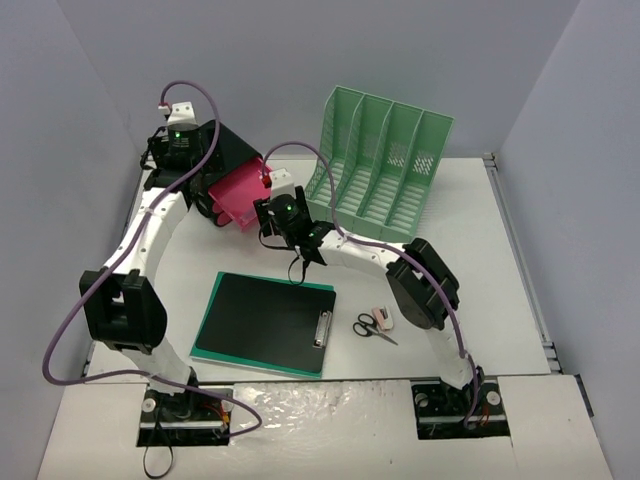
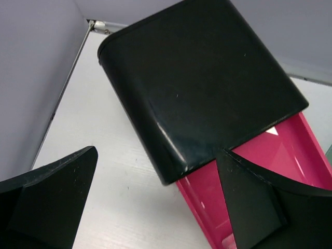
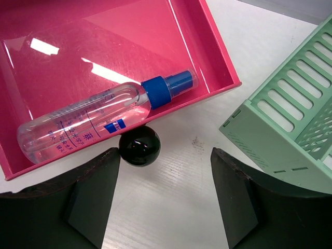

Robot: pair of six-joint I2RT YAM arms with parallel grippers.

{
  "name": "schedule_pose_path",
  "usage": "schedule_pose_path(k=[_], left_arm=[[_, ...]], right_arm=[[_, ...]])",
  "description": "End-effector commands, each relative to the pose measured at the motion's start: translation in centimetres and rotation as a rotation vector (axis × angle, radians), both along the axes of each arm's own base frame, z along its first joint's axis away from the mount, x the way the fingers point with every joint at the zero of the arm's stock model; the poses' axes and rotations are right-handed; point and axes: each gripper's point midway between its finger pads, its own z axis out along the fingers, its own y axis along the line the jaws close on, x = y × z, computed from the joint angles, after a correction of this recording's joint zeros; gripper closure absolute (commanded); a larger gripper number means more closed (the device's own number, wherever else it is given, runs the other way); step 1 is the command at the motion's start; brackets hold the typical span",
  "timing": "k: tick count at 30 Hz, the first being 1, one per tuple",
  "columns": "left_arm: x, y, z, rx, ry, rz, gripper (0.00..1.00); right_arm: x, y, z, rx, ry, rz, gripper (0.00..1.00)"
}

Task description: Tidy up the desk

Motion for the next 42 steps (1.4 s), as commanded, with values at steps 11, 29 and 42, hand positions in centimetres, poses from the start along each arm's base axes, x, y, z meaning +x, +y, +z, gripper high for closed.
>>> schedule_pose_path(k=[11, 29, 42], left_arm=[[7.0, 2.1, 2.3, 0.082, -0.213, 0.059, 0.03], [6.2, 2.5, -3.0, 0.085, -0.065, 0.085, 0.03], [4.9, 2.3, -5.0, 0.074, -0.001, 0.081, 0.03]], right_arm=[[0.9, -0.1, 7.3, 0.118, -0.094, 0.007, 0.32], [3.4, 1.3, 6.2, 0.139, -0.087, 0.019, 0.32], [5.5, 2.7, 7.4, 0.195, -0.111, 0.029, 0.31]])
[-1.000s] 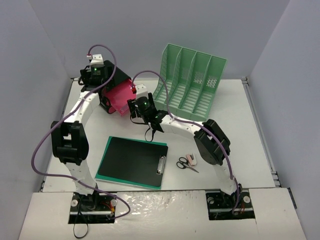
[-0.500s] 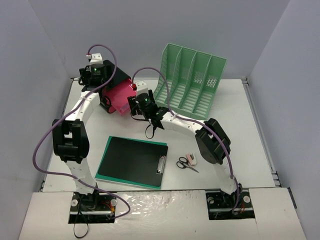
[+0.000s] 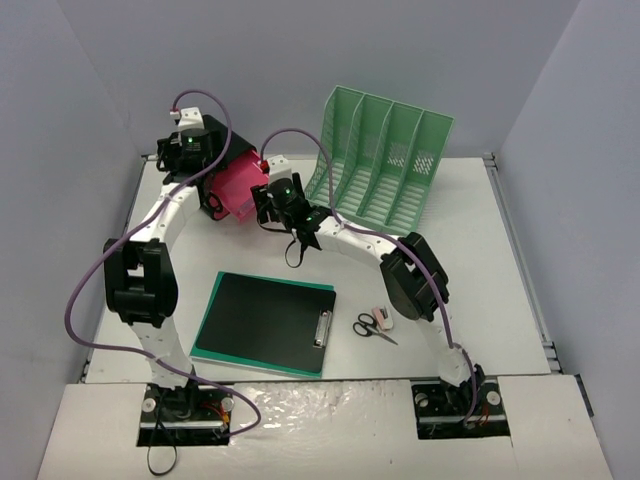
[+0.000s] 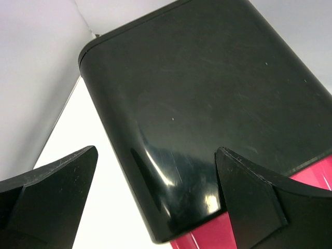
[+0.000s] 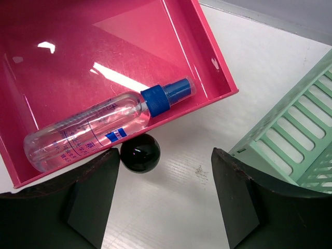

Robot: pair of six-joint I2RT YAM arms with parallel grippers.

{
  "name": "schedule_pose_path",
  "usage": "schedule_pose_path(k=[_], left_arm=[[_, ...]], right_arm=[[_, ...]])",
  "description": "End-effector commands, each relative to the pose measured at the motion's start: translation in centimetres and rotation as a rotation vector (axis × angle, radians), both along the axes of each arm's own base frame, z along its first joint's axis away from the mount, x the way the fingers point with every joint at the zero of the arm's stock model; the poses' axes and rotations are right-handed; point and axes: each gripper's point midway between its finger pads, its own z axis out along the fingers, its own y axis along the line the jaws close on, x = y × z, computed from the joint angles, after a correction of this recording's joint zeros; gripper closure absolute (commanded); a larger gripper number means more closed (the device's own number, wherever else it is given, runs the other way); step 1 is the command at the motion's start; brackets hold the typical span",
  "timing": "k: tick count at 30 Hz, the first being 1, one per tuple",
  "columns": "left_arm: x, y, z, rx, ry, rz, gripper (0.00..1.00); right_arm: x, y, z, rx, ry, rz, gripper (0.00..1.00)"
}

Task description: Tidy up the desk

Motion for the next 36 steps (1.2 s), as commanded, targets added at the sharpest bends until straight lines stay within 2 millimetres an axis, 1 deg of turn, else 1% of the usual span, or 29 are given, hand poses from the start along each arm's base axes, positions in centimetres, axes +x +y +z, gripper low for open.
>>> schedule_pose_path(k=[1, 6, 9, 12, 14, 15, 17, 19, 20, 23, 28, 34, 36], left_arm=[[-1.6, 0.4, -0.1, 0.004, 0.048, 0.009, 0.03], [-1.9, 0.2, -0.4, 0.002, 0.055, 0.008, 0.03], [-1.8, 0.3, -0.2, 0.004, 0.05, 0.012, 0.03], [-1.5, 0.6, 0.6, 0.013, 0.033, 0.023, 0.03], [-1.3, 0.9, 1.3, 0.019, 0.019, 0.036, 0.03], [-1.1, 1.0, 2.0, 0.02, 0.004, 0.037, 0.03], [-0.7, 1.2, 2.4, 0.031, 0.0, 0.04, 0.03], [-0.2, 1.2, 3.3, 0.035, -0.01, 0.039, 0.03], [-0.1, 1.2, 3.4, 0.036, -0.013, 0.038, 0.03], [0.1, 1.2, 3.6, 0.036, -0.015, 0.039, 0.03], [-0.1, 1.1, 3.5, 0.038, -0.01, 0.038, 0.03], [-0.2, 1.1, 2.7, 0.037, 0.011, 0.037, 0.03], [-0.2, 1.1, 2.4, 0.036, 0.017, 0.036, 0.03]], right_arm=[[2.2, 1.5, 7.0, 0.166, -0.131, -0.011, 0.31], [2.4, 2.0, 8.6, 0.192, -0.152, 0.002, 0.3], [2.4, 2.1, 8.7, 0.189, -0.148, 0.013, 0.29], [2.1, 2.0, 8.9, 0.185, -0.143, 0.017, 0.29], [1.8, 1.7, 8.4, 0.179, -0.13, 0.013, 0.29], [1.7, 1.5, 8.5, 0.18, -0.131, 0.012, 0.29], [1.4, 1.2, 7.7, 0.171, -0.123, 0.01, 0.29], [1.5, 1.2, 7.4, 0.165, -0.122, 0.012, 0.29], [1.5, 1.1, 7.5, 0.16, -0.122, 0.013, 0.29], [1.3, 0.8, 7.8, 0.157, -0.121, 0.009, 0.29], [0.3, -0.8, 9.2, 0.153, -0.13, -0.018, 0.28], [-0.8, -2.3, 11.2, 0.164, -0.147, -0.029, 0.28], [-1.0, -2.6, 11.5, 0.163, -0.151, -0.031, 0.27]])
